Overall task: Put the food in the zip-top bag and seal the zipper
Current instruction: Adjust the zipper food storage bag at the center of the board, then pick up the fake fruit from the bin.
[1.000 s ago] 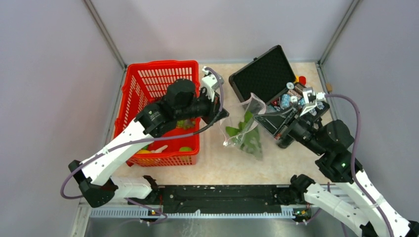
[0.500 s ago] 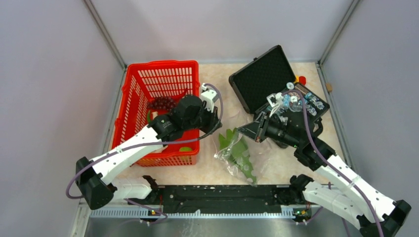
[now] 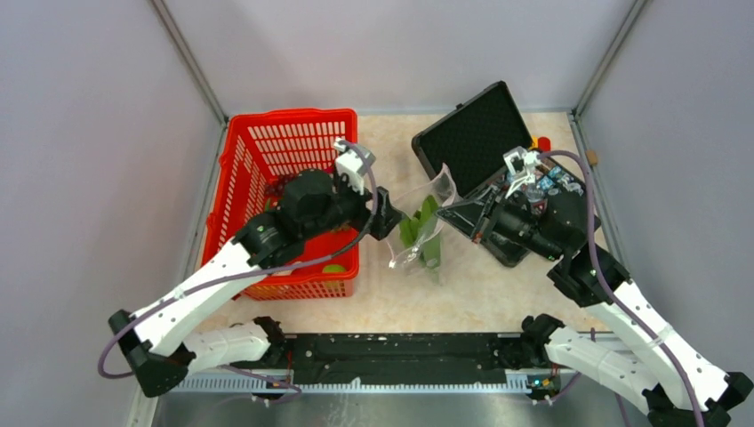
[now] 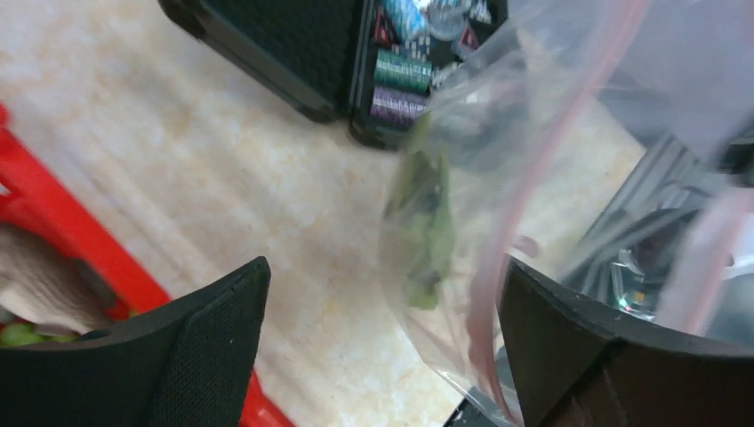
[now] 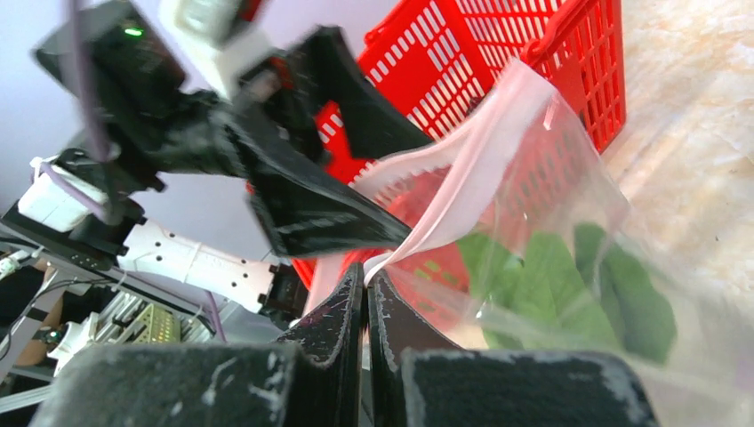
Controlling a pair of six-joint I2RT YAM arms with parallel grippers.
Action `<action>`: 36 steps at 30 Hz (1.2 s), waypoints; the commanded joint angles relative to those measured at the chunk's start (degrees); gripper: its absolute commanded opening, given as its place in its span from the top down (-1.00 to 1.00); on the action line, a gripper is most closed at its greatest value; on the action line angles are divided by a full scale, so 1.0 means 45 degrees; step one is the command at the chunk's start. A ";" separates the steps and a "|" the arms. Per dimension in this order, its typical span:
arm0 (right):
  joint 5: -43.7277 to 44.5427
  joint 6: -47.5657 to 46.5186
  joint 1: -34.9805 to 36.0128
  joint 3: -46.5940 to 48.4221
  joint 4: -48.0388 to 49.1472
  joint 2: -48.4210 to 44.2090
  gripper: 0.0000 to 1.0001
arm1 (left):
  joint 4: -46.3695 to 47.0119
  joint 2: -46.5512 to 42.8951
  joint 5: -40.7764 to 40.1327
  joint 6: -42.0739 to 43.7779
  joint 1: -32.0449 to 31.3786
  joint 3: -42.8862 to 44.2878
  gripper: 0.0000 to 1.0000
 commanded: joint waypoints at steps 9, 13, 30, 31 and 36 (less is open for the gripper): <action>0.0094 -0.0225 -0.0107 0.0397 0.0655 0.0696 1.00 | -0.0023 -0.3134 -0.2776 0.1340 0.1300 0.0266 -0.98; 0.0020 -0.0284 -0.0109 0.0599 0.0594 0.0822 1.00 | -0.0519 -0.3110 -0.3282 0.1300 0.2593 0.0364 -0.97; -0.0394 0.0238 -0.0107 0.0361 0.0864 0.0540 1.00 | -0.0757 0.0605 -0.1961 -0.2354 0.9045 0.0325 -0.97; -0.0420 0.0264 -0.0117 0.0334 0.0917 0.0525 1.00 | -0.0584 0.0779 -0.1695 -0.2407 0.9233 0.0193 -0.97; -0.0476 0.0474 -0.0112 0.0058 0.1254 0.0478 1.00 | 0.0061 0.2011 -0.1084 -0.3281 1.0034 0.0001 -0.97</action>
